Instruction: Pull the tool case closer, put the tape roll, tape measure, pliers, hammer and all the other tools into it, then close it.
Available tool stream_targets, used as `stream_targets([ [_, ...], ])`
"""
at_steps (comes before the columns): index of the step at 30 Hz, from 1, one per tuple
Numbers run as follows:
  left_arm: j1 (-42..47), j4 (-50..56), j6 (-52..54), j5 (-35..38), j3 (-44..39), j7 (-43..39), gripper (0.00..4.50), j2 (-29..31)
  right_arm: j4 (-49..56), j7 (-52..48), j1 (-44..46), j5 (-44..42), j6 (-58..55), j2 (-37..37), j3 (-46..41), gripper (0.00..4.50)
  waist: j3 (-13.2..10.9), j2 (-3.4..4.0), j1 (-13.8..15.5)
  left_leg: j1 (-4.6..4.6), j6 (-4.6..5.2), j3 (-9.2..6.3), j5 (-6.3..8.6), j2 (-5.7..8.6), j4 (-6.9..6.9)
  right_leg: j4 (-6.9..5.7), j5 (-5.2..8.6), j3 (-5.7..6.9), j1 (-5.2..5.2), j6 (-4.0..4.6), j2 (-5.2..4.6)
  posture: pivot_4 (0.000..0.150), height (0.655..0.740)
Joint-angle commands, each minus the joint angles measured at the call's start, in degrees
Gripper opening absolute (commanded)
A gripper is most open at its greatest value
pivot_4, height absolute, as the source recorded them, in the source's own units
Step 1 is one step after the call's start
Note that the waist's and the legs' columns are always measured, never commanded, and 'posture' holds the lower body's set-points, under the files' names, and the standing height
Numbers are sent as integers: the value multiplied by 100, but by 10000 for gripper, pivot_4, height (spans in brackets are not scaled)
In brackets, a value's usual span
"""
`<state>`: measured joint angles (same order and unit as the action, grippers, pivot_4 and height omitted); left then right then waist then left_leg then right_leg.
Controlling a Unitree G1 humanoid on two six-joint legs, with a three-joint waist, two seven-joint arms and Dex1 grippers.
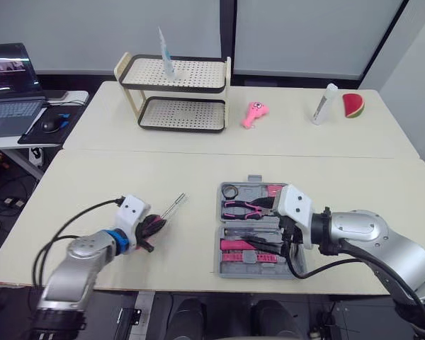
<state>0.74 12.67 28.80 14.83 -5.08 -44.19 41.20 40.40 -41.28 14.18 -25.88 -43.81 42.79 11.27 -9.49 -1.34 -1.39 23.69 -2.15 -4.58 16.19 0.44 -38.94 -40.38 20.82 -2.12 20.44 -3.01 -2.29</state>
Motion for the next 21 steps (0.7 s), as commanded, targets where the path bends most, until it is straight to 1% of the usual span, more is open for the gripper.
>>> stream_targets([
  [1,94,993,-301,287,111,-669,6979,336,166,-401,-217,-34,571,260,-475,45000,0,9,28,-1,0,1,0,2,0,13,0,-1,-9,0,-1,1500,7290],
  [3,194,1440,-190,431,357,-892,6979,442,94,-754,-374,-129,812,501,-737,45000,2,12,45,-2,0,4,0,4,0,40,-1,-2,-25,1,0,1500,7290],
  [6,499,2026,40,457,1022,-1204,6979,552,-129,-1369,-552,-326,900,990,-1114,45000,1,13,52,-2,1,8,1,5,-1,41,-1,-2,-27,1,5,1500,7290],
  [9,845,2279,282,279,1662,-1221,6978,479,-259,-1789,-736,-419,953,1414,-1385,45000,2,14,41,-4,2,9,1,1,0,41,-1,-4,-31,2,15,1500,7290],
  [13,1368,2317,780,-40,2661,-937,6978,34,-423,-2221,-995,-383,1068,1858,-1702,45000,6,21,37,-5,3,16,1,1,0,41,-1,-5,-32,2,20,1500,7290],
  [16,1616,2250,984,-282,3202,-824,6977,-222,-503,-2355,-1126,-378,1107,2017,-1877,45000,6,21,40,-4,3,21,1,2,-2,42,-1,-7,-33,2,21,1500,7290],
  [19,2116,1797,1470,-709,4053,-464,6977,-896,-428,-2447,-1369,-315,1097,2172,-1985,45000,8,25,104,-4,3,16,1,3,-3,42,-1,-7,-38,2,21,1500,7290],
  [21,2255,1639,1742,-832,4321,-278,6976,-1212,-322,-2444,-1472,-352,1051,2208,-2032,45000,8,25,129,-4,3,16,1,8,-9,47,-1,-7,-44,1,21,1500,7290],
])
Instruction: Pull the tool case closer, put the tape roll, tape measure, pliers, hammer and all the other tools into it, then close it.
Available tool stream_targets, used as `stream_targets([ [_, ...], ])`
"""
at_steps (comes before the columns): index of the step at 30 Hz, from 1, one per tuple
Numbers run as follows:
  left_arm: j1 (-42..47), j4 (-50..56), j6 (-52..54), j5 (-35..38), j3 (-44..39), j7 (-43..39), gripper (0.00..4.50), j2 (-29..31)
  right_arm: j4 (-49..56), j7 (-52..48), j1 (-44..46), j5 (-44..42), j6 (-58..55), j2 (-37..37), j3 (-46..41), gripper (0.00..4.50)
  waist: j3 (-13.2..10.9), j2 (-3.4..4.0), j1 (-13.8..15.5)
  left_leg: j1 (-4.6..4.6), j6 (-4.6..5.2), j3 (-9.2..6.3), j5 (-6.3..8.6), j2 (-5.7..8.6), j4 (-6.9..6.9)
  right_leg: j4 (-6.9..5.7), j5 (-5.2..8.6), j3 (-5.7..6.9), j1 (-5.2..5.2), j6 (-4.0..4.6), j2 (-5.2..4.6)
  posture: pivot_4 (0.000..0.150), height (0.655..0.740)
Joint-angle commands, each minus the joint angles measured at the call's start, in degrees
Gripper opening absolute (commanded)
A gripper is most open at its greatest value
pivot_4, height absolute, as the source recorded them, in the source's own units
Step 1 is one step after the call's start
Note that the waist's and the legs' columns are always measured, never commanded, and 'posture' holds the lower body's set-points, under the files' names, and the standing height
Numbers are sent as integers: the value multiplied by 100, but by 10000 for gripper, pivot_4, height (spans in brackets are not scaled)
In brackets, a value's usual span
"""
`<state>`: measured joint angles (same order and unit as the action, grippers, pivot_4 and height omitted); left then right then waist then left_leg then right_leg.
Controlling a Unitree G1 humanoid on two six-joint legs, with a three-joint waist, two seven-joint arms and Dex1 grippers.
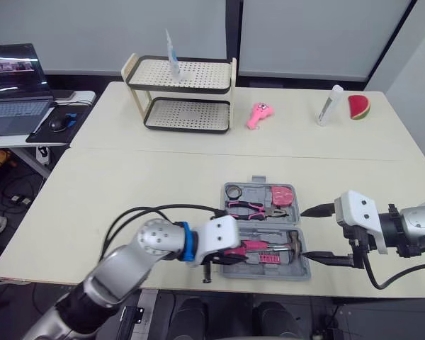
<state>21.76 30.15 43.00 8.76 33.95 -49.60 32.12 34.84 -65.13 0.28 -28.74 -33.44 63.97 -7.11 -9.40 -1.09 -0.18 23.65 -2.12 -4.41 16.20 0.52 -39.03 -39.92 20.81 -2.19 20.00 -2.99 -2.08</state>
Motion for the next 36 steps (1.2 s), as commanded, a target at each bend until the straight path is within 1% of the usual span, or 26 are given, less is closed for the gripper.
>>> stream_targets([
  [1,180,-165,386,-267,504,319,6976,-410,267,-59,-115,-81,-4,101,-220,45000,0,0,6,0,0,5,0,0,-2,1,0,-4,0,0,0,1500,7290],
  [5,280,-391,585,-395,867,454,6975,-724,335,-95,-302,-18,-32,221,-293,45000,2,3,4,-1,0,4,0,-6,0,-1,0,-5,2,0,3,1500,7290],
  [9,392,-549,612,-530,1032,611,6975,-991,398,-130,-463,-53,-79,290,-391,45000,2,3,12,-1,0,6,0,-2,-2,2,0,-6,-3,0,1,1500,7290],
  [13,210,-607,292,-671,1101,632,6975,-860,459,-153,-559,-65,-113,327,-463,45000,2,4,17,-1,0,4,0,-2,-3,5,0,-5,-6,0,-1,1500,7290],
  [18,90,-795,-175,-747,1167,472,6975,-718,482,-137,-592,-50,-135,348,-484,45000,4,6,22,-6,0,7,0,-3,-2,4,0,-7,-8,0,-1,1500,7290],
  [28,-2,-1296,-957,-932,1281,205,6974,-809,581,-80,-695,-34,-210,322,-567,45000,4,6,38,-31,1,2,0,-1,1,24,0,-5,-46,0,-4,1500,7290],
  [36,11,-1534,-1185,-1105,1251,92,6973,-914,617,-67,-785,-23,-210,306,-640,45000,4,6,36,-49,1,-1,1,-1,7,39,0,-4,-72,0,-4,1500,7290],
])
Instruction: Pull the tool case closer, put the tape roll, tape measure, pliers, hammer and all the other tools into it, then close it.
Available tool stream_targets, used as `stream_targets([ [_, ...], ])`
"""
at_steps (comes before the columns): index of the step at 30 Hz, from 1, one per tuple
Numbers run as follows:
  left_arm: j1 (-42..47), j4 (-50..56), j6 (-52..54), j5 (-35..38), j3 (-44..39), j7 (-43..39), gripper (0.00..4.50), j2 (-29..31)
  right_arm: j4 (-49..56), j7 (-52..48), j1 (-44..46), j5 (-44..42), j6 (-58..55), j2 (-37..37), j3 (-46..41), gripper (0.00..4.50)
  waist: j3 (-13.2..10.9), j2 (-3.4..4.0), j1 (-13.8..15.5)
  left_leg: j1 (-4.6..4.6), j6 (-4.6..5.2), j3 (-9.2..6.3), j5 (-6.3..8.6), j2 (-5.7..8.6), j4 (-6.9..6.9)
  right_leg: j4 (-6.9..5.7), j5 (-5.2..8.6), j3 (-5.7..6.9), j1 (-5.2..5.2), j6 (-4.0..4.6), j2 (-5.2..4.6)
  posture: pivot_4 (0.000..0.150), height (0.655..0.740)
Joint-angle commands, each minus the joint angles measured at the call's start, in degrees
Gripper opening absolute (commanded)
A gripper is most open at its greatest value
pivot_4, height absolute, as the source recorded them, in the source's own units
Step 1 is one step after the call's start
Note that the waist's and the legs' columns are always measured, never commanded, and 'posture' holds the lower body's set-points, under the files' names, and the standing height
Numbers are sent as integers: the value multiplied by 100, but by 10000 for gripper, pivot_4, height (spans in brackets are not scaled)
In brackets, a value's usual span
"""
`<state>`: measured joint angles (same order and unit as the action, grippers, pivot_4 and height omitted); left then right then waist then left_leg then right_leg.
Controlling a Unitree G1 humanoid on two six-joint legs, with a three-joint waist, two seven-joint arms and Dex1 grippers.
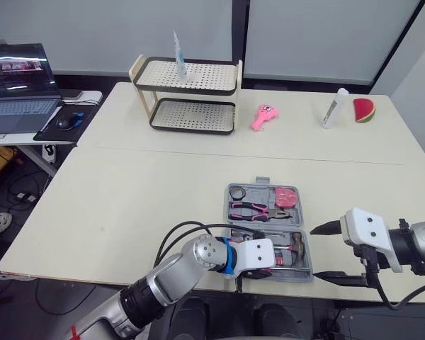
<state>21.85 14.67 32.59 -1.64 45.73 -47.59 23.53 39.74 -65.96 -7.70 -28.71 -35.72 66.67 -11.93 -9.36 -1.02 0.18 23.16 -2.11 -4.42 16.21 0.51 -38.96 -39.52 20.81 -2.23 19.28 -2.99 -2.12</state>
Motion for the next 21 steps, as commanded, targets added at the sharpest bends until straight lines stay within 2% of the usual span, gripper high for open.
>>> stream_targets([
  [1,-2,-7,-173,-88,65,-125,6973,-60,126,23,17,-26,18,32,-152,45000,0,0,0,-6,0,0,0,0,2,2,0,0,-6,0,0,1500,7290],
  [12,-23,-92,-325,-176,-13,-318,6973,-93,130,74,49,-22,16,-5,-109,45000,0,0,0,-15,2,0,1,0,5,9,0,0,-18,0,0,1500,7290],
  [14,31,28,-18,-48,-186,-326,14218,-160,136,88,45,-29,6,-9,-116,45000,0,0,0,-15,2,0,1,0,4,10,0,-1,-18,0,0,1500,7290],
  [15,51,86,112,0,-257,-328,16156,-192,137,94,43,-34,2,-7,-119,45000,0,0,0,-15,2,0,1,0,5,10,0,0,-18,0,0,1500,7290],
  [21,218,768,702,296,-649,-458,34634,-136,139,136,18,-42,1,-21,-134,45000,0,0,-2,-15,2,0,1,-1,5,10,0,-1,-18,0,0,1500,7290],
])
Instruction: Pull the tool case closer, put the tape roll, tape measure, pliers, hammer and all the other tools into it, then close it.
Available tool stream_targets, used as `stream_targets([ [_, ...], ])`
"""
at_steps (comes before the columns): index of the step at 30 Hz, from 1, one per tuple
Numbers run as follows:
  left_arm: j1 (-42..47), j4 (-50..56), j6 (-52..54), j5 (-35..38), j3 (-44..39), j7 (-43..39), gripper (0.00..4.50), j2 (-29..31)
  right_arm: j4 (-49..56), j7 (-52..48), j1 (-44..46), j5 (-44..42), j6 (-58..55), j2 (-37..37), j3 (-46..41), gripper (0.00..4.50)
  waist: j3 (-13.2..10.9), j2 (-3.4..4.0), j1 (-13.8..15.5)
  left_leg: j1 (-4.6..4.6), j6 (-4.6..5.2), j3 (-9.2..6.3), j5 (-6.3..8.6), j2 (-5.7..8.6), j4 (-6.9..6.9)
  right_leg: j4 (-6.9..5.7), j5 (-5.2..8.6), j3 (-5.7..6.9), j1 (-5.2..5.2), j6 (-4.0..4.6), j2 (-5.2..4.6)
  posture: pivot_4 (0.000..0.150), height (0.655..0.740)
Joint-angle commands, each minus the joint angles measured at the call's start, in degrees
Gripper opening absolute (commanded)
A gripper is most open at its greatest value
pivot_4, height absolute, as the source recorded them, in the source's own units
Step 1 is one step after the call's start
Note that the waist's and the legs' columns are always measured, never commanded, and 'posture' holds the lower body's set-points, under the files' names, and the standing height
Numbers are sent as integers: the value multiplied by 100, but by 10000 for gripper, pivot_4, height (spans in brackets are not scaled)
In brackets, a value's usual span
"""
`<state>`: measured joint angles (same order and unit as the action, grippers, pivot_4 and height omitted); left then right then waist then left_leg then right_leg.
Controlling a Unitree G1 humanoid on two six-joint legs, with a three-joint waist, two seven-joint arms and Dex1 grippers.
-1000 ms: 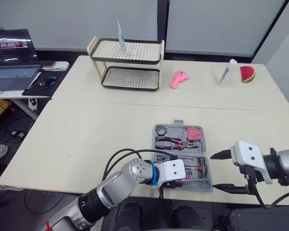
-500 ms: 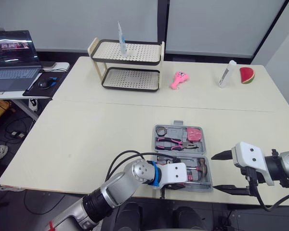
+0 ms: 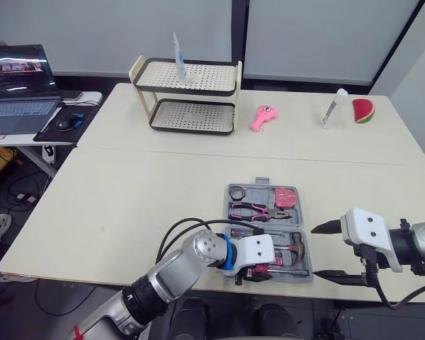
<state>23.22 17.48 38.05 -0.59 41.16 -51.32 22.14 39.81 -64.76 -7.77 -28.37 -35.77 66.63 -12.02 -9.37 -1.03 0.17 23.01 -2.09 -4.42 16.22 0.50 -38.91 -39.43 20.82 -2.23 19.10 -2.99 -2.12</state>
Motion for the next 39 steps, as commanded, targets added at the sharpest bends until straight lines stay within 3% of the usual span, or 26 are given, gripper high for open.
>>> stream_targets([
  [1,102,588,206,267,-267,-127,37807,44,126,19,23,-73,12,-21,-126,45000,0,0,-2,0,0,2,0,0,0,0,0,0,0,0,0,1500,7290],
  [3,127,742,246,435,-439,-243,44194,158,115,26,33,-74,13,-29,-125,45000,0,0,-2,0,0,1,0,0,0,1,0,0,0,0,0,1500,7290],
  [7,154,679,-182,746,-749,-638,42565,513,75,41,74,-74,19,-48,-109,45000,0,0,-9,-2,0,1,0,-2,2,1,0,-1,0,0,1,1500,7290],
  [13,229,345,-703,786,-500,-1390,25823,1004,96,9,133,-150,7,-80,-72,45000,0,1,2,-2,0,1,0,-1,3,6,0,2,0,0,0,1500,7290],
  [21,257,-121,-872,462,-190,-1309,1128,745,170,71,137,-226,-57,-105,-53,45000,0,1,-3,-2,0,2,0,-1,4,7,0,1,0,0,1,1500,7290],
  [31,181,-746,-952,-47,63,-984,509,389,213,121,83,-255,-86,-88,-85,45000,0,1,-4,-2,1,1,0,-1,4,6,0,1,0,0,1,1500,7290],
  [39,-76,-822,-915,-366,279,-966,509,600,245,140,83,-270,-95,-95,-74,45000,1,3,-5,-3,1,-4,0,-2,4,9,0,0,-5,0,1,1500,7290],
])
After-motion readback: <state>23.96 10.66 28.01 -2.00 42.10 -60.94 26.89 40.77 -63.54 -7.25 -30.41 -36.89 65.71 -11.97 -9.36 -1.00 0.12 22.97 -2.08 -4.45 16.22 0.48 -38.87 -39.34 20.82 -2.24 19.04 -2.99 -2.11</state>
